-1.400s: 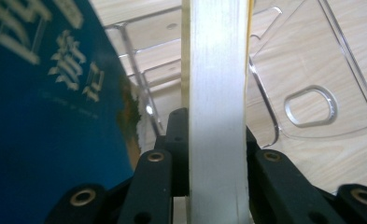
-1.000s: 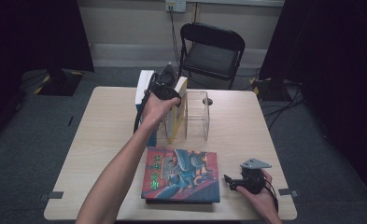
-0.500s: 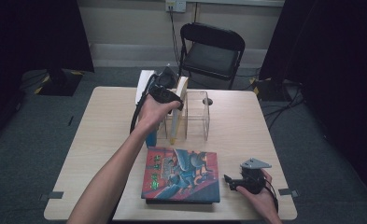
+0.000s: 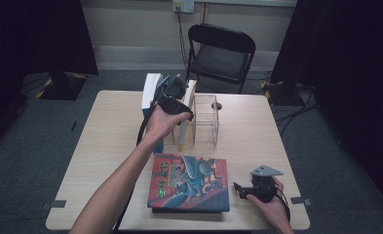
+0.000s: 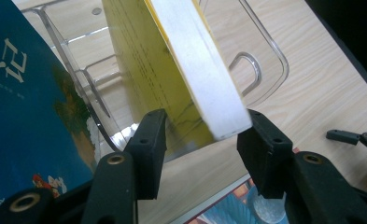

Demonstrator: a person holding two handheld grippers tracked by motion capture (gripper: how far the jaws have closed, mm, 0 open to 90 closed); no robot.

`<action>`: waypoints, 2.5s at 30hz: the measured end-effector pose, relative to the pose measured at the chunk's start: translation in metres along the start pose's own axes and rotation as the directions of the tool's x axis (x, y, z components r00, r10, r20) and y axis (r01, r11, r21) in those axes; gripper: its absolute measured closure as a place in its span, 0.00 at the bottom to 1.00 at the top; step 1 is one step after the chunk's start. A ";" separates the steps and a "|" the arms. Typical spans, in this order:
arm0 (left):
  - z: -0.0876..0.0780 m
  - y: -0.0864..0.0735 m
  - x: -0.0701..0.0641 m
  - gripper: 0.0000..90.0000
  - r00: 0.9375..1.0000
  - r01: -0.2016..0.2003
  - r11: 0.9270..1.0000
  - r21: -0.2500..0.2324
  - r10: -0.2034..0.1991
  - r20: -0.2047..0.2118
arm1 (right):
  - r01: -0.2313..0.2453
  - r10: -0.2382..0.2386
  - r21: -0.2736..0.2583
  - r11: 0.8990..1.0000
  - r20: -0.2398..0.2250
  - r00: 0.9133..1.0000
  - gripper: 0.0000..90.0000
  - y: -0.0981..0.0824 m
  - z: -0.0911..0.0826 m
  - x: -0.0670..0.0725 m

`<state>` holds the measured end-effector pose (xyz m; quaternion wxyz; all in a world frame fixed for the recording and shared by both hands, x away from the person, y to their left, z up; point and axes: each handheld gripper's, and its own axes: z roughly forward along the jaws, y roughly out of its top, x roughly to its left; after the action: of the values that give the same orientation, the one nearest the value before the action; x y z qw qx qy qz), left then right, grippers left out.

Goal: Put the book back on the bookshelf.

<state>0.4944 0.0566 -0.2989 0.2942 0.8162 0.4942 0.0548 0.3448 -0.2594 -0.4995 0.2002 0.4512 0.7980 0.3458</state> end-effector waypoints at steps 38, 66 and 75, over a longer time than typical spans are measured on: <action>0.065 -0.086 -0.003 0.55 0.987 -0.126 0.930 -0.345 0.081 -0.142 | 0.001 -0.001 -0.001 1.000 0.001 1.000 0.15 0.001 0.001 0.000; 0.073 -0.078 -0.001 0.69 0.997 0.075 0.935 -0.347 -0.065 0.040 | 0.003 -0.003 -0.001 1.000 -0.001 1.000 0.15 0.001 0.001 0.000; 0.062 -0.085 -0.003 0.57 0.999 0.011 0.938 -0.346 0.000 0.033 | 0.003 -0.003 0.000 1.000 -0.001 1.000 0.15 0.001 0.001 0.000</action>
<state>0.4506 0.0566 -0.3951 0.4413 0.7512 0.4742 0.1267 0.3461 -0.2582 -0.4996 0.2004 0.4498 0.7987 0.3459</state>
